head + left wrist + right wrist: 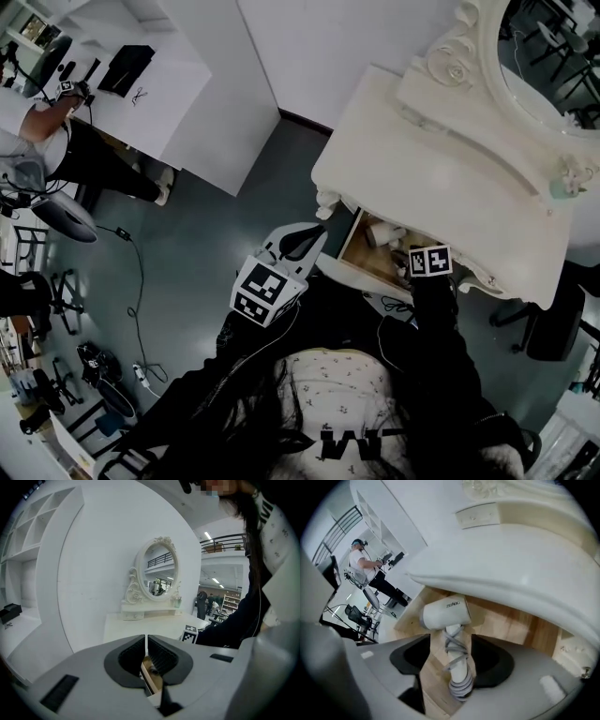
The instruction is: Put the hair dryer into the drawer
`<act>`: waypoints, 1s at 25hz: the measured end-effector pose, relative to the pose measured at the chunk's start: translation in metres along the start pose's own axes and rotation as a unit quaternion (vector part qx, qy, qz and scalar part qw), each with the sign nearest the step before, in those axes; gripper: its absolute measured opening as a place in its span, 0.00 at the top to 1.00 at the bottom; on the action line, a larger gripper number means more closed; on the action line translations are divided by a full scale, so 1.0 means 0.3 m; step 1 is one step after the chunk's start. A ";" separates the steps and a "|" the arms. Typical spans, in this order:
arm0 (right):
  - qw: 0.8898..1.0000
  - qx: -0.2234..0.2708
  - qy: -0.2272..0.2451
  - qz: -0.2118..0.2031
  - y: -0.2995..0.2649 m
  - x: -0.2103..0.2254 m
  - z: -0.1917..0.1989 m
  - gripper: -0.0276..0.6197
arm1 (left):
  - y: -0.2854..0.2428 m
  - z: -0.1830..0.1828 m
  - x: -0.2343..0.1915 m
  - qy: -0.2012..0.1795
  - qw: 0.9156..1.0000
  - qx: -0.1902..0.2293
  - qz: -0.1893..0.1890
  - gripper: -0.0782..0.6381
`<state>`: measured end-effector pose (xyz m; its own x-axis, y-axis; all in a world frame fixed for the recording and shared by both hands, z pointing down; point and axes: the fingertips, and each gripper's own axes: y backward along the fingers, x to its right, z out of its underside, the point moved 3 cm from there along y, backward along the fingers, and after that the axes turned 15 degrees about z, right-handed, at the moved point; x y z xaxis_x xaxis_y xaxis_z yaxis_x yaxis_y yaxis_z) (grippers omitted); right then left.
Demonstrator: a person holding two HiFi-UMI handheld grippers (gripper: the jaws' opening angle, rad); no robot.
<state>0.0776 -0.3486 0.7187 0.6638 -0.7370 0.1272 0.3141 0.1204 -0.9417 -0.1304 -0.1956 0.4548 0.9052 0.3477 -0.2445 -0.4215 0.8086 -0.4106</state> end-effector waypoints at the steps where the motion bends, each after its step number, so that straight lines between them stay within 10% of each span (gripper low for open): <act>1: 1.000 0.011 -0.010 -0.004 0.022 0.000 -0.006 0.53 | -0.004 -0.004 -0.001 -0.001 1.000 0.000 0.003 0.89; 8: 0.989 0.122 -0.081 -0.028 0.236 -0.023 -0.058 0.53 | -0.033 -0.021 0.001 -0.015 0.999 -0.004 0.036 0.89; 25: 0.906 0.367 -0.207 -0.028 0.709 -0.280 -0.111 0.54 | -0.190 -0.076 0.091 -0.093 0.973 -0.029 0.211 0.89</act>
<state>0.0661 -0.2833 0.4975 0.7831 -0.4608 0.4176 0.6212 0.6130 -0.4882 -0.0829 -0.2428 0.4515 0.6424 0.7277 -0.2404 -0.7555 0.5489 -0.3577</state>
